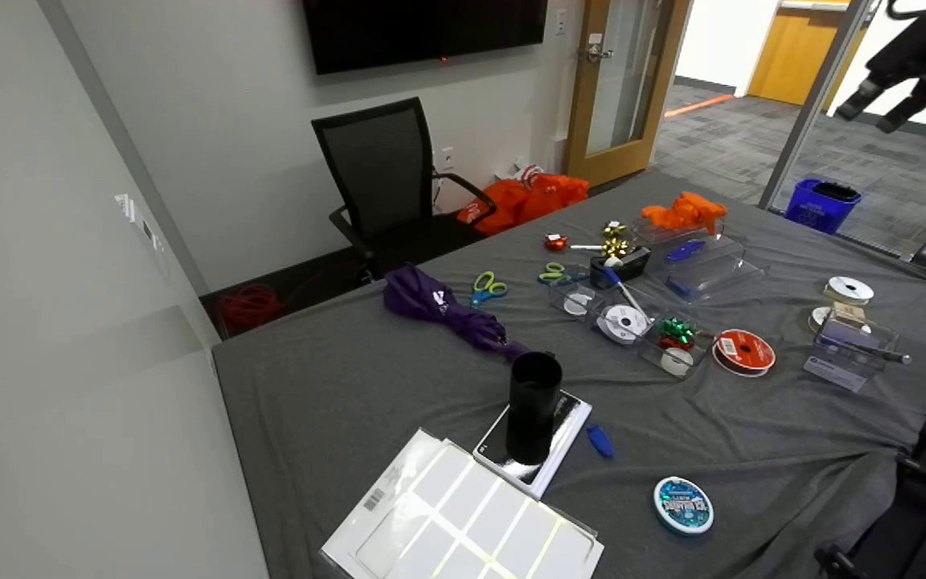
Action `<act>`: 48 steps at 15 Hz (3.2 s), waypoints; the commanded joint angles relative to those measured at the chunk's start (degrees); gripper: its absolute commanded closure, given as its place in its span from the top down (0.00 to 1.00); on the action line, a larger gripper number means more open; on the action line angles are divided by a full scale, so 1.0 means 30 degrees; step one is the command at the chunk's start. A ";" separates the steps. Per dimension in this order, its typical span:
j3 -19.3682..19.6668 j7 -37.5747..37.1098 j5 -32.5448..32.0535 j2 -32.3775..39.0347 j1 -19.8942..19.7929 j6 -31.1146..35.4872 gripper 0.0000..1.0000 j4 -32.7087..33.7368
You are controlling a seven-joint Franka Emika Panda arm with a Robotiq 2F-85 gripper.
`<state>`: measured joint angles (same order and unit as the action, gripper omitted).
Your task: Remove the blue marker from the container on the back left side of the table and put it in the container at the front.
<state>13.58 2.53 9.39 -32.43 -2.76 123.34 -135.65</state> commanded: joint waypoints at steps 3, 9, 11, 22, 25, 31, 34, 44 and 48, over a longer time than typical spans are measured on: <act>-0.2060 -0.0703 0.1843 0.6145 0.1274 0.4920 1.00 0.1762; -0.3302 -0.0857 0.0193 1.0490 0.1089 0.6685 1.00 0.3706; -0.3351 -0.1303 -0.0671 1.1665 0.0983 0.7168 1.00 0.4244; -0.2735 -0.1896 -0.3139 1.4186 0.0180 0.7670 1.00 0.5830; -0.2754 -0.1998 -0.3070 1.4717 0.0191 0.7683 1.00 0.6319; -0.2938 -0.2168 -0.2661 1.8930 0.0085 0.7111 1.00 0.9588; -0.3033 -0.2371 -0.2510 2.1389 0.0058 0.6508 1.00 1.1937; -0.3316 -0.2223 -0.2701 2.6264 0.0147 0.5718 1.00 1.6513; -0.3204 -0.2270 -0.2895 2.7103 0.0217 0.5140 0.75 1.7387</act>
<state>3.74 -4.28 1.54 46.58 -2.04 141.81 -87.13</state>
